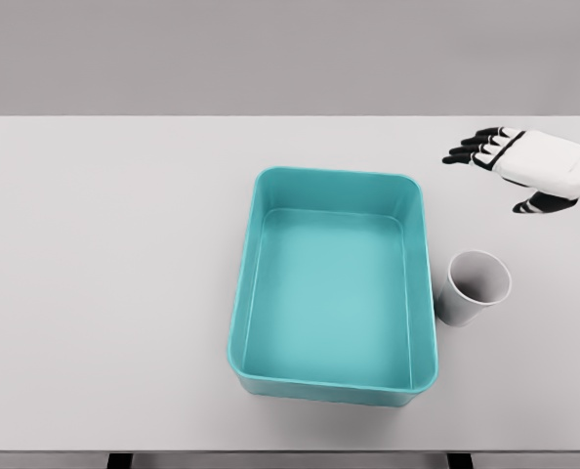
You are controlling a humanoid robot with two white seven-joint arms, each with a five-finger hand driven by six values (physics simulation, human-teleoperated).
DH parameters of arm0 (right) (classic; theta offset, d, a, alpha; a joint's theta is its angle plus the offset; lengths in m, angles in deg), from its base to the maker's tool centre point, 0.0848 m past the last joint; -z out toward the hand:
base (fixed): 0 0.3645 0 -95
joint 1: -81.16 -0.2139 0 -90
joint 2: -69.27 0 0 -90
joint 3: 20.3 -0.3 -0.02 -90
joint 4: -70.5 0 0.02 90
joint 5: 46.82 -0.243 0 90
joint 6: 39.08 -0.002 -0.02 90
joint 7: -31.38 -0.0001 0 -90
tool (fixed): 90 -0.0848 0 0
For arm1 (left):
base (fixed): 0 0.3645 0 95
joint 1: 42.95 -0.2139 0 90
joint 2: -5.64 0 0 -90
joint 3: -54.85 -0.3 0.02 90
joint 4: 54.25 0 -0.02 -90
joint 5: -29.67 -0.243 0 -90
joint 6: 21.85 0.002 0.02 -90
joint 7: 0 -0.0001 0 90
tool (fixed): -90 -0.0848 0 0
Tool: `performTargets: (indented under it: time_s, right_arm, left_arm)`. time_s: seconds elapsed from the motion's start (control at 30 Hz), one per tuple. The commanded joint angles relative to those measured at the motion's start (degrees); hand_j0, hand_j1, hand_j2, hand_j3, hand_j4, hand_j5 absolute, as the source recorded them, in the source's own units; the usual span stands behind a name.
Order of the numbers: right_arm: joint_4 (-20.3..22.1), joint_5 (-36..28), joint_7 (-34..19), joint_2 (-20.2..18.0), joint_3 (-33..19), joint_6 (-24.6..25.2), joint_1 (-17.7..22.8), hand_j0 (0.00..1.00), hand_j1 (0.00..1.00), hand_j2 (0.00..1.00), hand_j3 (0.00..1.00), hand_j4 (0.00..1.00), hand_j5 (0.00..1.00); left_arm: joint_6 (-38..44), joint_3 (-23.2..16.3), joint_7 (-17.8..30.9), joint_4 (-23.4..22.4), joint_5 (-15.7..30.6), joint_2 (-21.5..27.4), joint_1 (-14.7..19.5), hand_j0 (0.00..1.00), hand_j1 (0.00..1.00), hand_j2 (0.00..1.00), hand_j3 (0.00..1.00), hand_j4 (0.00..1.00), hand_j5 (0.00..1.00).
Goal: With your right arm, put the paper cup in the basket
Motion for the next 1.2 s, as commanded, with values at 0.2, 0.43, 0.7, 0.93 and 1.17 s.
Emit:
performTargets:
  time_s: [0.2,0.43,0.7,0.93,1.17]
  right_arm:
    - [-0.46,-7.39,0.02,-3.10,0.09,-2.14,0.00,1.00,1.00,1.00,1.00,1.00,1.00]
    - [-0.55,-39.57,0.02,-7.58,0.00,-3.57,7.12,1.00,1.00,1.00,1.00,1.00,1.00]
    - [-1.25,-56.01,0.20,-10.31,0.00,-3.57,17.31,1.00,1.00,1.00,1.00,1.00,1.00]
    - [-1.34,-58.21,5.65,-10.05,-0.08,-3.57,23.99,1.00,1.00,1.00,1.00,1.00,1.00]
    - [-0.72,-59.27,5.73,-9.00,0.00,-3.57,28.04,1.00,1.00,1.00,1.00,1.00,1.00]
  left_arm:
    - [0.00,0.01,0.01,0.00,-0.05,0.00,0.00,1.00,1.00,1.00,1.00,1.00,1.00]
    - [0.00,0.01,0.01,0.00,0.04,0.00,0.00,1.00,1.00,1.00,1.00,1.00,1.00]
    - [0.00,0.01,0.01,0.00,0.04,0.00,0.00,1.00,1.00,1.00,1.00,1.00,1.00]
    - [0.00,-0.08,0.01,0.00,-0.05,0.00,0.00,1.00,1.00,1.00,1.00,1.00,1.00]
    - [0.00,0.01,0.01,0.00,0.04,0.00,0.00,1.00,1.00,1.00,1.00,1.00,1.00]
